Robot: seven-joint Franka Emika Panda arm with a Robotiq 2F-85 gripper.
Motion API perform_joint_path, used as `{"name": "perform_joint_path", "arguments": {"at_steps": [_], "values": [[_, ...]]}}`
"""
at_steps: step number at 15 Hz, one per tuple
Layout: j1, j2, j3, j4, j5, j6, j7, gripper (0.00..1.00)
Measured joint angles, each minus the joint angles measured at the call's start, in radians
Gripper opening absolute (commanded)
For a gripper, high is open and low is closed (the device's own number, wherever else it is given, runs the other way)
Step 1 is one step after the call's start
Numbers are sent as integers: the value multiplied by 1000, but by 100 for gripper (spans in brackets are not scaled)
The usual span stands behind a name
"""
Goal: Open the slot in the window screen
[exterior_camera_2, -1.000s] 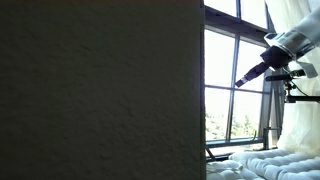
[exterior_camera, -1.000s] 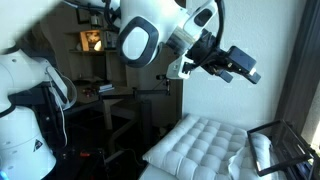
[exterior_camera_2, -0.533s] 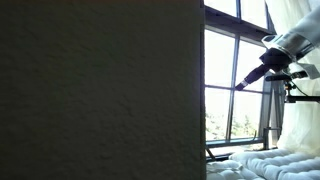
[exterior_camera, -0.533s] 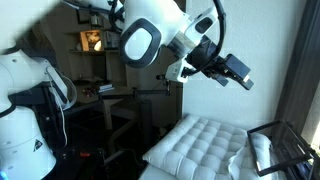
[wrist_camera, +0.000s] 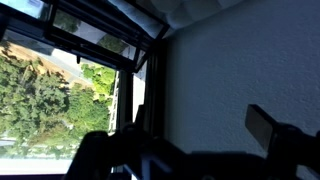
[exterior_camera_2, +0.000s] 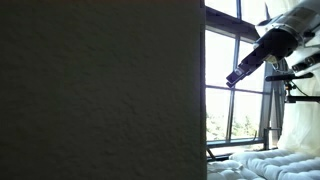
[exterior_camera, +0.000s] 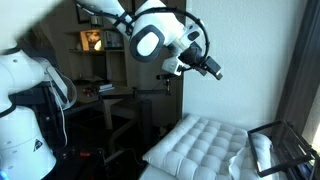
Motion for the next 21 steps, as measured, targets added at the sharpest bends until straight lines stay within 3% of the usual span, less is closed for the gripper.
{"name": "perform_joint_path", "arguments": {"at_steps": [2, 4, 8, 14, 16, 21], "values": [[-84, 48, 157, 52, 47, 0, 0, 100], [-182, 90, 255, 86, 59, 0, -1, 100], [-241, 119, 268, 109, 59, 0, -15, 100], [-207, 117, 222, 102, 57, 6, -14, 100], [-163, 115, 146, 101, 65, 16, -6, 100], [-4, 115, -117, 100, 45, 24, 71, 100]]}}
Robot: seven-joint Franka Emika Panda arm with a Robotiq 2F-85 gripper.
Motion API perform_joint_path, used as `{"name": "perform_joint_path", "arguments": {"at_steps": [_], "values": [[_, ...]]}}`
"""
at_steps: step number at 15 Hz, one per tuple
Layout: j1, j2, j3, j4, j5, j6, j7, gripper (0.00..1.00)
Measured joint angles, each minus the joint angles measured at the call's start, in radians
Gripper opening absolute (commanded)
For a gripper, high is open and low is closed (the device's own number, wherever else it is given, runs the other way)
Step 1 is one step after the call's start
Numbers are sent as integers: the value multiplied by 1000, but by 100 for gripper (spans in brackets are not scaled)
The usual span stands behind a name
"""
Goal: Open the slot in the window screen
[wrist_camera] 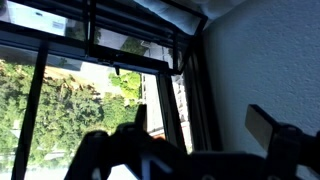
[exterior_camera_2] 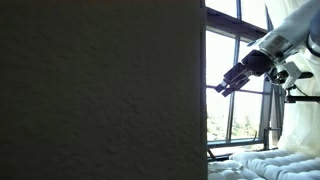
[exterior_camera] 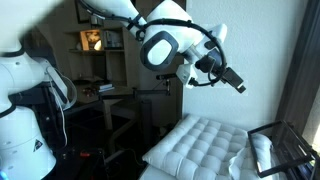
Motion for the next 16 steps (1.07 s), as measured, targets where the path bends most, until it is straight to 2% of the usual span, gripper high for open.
{"name": "perform_joint_path", "arguments": {"at_steps": [5, 8, 11, 16], "values": [[204, 18, -252, 0, 51, 19, 8, 100], [340, 48, -394, 0, 120, 47, 9, 100], [459, 79, -496, 2, 197, 62, 9, 100], [618, 118, -626, 11, 315, 65, 9, 100]]}}
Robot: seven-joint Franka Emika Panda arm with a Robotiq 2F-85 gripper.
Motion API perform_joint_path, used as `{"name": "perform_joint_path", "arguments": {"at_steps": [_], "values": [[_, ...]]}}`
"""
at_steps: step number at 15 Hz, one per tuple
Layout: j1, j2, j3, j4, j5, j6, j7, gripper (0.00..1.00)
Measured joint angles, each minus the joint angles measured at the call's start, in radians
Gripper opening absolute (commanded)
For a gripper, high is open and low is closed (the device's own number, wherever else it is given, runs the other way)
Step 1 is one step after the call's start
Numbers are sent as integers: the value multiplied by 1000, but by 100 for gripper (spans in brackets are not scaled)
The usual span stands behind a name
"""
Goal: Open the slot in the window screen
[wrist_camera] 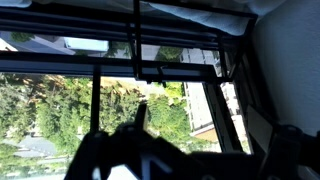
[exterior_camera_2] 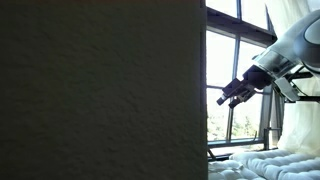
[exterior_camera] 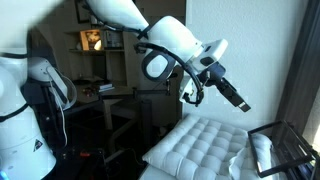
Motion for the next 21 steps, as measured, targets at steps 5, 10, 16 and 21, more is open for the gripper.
{"name": "perform_joint_path", "arguments": {"at_steps": [5, 10, 16, 21], "values": [[132, 45, -125, 15, 100, 0, 0, 100], [200, 68, -178, 27, 140, 0, 0, 100], [204, 68, -178, 29, 140, 0, 0, 100], [199, 74, -180, 28, 140, -8, 0, 100]]}}
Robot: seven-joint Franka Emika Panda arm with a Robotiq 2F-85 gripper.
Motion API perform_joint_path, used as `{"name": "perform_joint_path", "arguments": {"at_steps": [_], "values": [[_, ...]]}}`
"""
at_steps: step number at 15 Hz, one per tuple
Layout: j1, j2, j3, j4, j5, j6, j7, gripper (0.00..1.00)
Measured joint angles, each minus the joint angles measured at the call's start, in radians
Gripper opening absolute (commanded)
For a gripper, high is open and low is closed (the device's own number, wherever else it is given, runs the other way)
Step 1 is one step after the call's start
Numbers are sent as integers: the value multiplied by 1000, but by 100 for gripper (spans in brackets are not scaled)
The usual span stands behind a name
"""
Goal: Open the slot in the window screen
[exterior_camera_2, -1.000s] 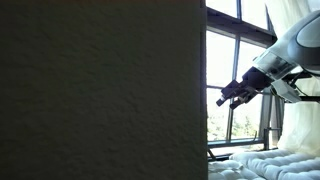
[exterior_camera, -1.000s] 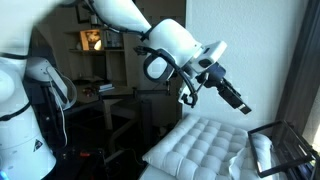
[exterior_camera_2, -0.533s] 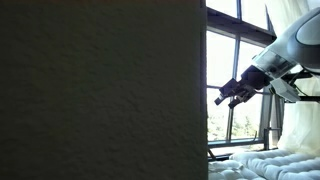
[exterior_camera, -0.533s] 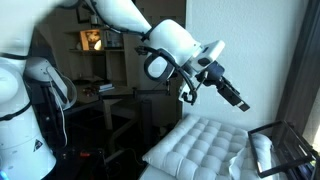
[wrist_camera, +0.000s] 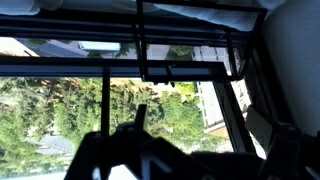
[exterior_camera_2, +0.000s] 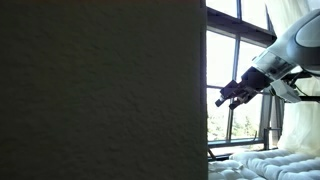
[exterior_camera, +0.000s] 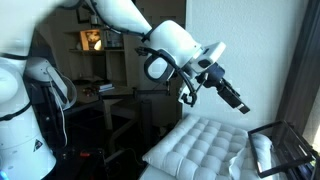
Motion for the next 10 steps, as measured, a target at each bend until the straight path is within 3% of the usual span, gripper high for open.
{"name": "perform_joint_path", "arguments": {"at_steps": [10], "values": [[-112, 24, -1, 49, 1, -123, 46, 100]]}}
